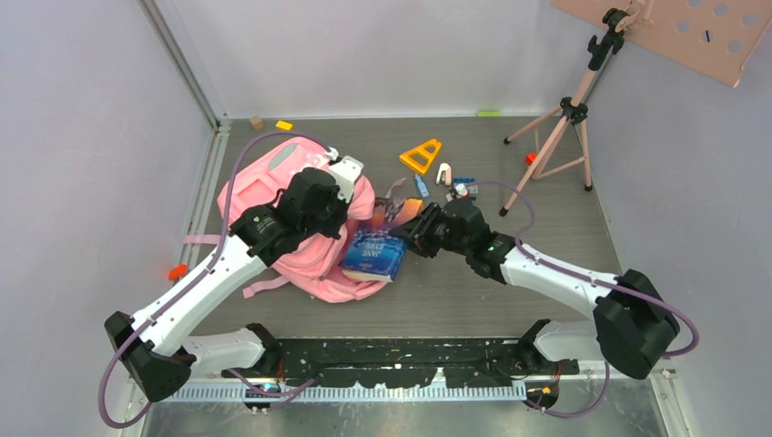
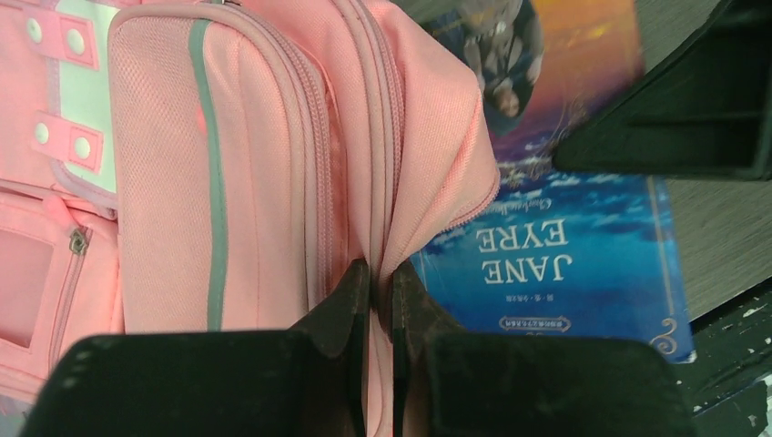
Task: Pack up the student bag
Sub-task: Place the book in the student bag.
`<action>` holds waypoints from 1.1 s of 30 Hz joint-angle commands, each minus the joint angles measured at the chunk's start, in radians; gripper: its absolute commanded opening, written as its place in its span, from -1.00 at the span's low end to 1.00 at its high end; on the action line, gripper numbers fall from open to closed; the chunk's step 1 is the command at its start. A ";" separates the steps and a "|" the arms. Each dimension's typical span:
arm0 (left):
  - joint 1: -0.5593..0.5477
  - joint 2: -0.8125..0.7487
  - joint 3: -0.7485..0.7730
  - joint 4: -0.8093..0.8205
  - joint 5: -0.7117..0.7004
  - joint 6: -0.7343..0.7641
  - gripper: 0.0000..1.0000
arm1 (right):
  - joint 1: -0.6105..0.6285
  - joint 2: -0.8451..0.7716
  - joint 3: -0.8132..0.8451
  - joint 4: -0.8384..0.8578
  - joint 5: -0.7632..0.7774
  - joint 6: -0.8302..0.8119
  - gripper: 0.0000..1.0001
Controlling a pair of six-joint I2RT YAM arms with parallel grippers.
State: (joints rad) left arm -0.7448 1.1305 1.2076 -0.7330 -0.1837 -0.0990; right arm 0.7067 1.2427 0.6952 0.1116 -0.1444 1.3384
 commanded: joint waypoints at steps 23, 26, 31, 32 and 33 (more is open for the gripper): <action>0.013 -0.120 0.038 0.164 0.065 -0.096 -1.00 | 0.096 0.262 0.232 0.741 -0.240 -0.130 -0.99; 0.013 -0.128 0.032 0.180 0.067 -0.110 -1.00 | 0.096 0.312 0.229 0.913 -0.270 -0.116 -0.99; 0.013 -0.126 0.023 0.200 0.092 -0.119 -1.00 | 0.096 0.470 0.281 1.101 -0.264 -0.082 -0.99; 0.013 -0.125 0.022 0.199 0.096 -0.120 -1.00 | 0.096 0.489 0.288 1.113 -0.261 -0.082 -0.99; 0.013 -0.126 0.021 0.200 0.100 -0.121 -1.00 | 0.096 0.528 0.304 1.111 -0.248 -0.086 -0.99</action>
State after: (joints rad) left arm -0.7193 1.0569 1.2011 -0.7307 -0.1768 -0.1810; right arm 0.7967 1.7264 0.8616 0.8032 -0.3874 1.2160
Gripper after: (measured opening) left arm 0.066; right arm 0.360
